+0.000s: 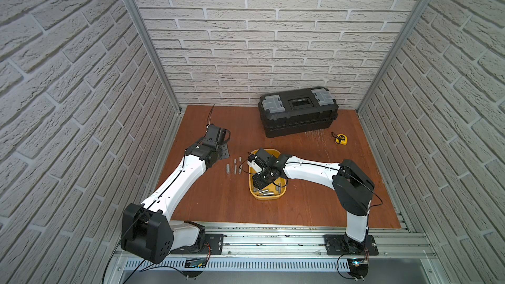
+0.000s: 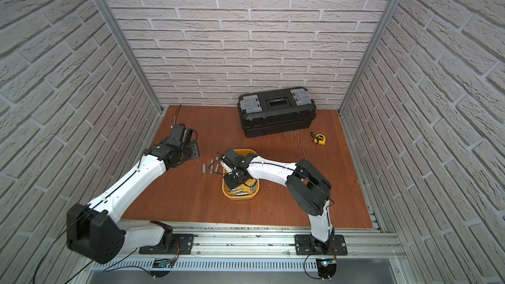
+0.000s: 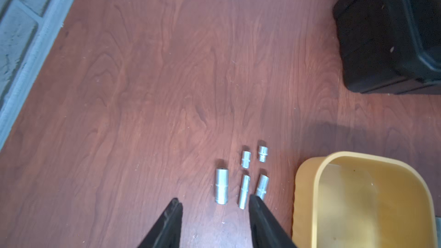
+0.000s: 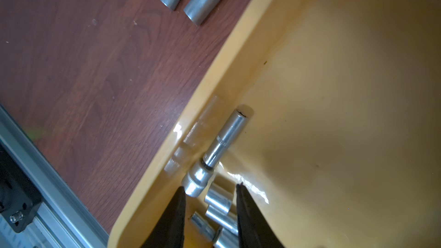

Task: Take out the socket from the storage box
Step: Pick up the socket head from the storage box.

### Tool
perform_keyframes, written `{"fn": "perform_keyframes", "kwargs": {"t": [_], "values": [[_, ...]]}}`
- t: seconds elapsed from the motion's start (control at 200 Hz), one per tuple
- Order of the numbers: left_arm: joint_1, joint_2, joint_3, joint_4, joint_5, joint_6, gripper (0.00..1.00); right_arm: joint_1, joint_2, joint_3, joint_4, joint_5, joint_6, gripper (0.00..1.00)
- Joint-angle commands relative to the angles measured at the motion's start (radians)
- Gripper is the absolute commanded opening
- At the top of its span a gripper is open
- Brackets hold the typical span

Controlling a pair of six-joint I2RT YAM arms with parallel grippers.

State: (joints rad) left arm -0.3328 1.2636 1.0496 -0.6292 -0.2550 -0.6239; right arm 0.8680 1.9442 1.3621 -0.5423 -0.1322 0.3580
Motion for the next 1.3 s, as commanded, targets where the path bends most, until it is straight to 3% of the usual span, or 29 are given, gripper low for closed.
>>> {"fn": "perform_keyframes", "kwargs": {"t": [0.0,0.625,1.29], "values": [[0.015,-0.027,-0.020,0.018,-0.021,-0.009,0.50,0.004,0.023,0.046,0.021,0.016,0.012,0.37],[0.020,-0.022,-0.040,0.008,-0.016,-0.010,0.52,0.005,0.168,0.120,-0.030,0.117,-0.014,0.33],[0.020,-0.004,-0.045,0.013,-0.009,-0.014,0.52,-0.001,0.165,0.092,-0.110,0.250,-0.061,0.16]]}}
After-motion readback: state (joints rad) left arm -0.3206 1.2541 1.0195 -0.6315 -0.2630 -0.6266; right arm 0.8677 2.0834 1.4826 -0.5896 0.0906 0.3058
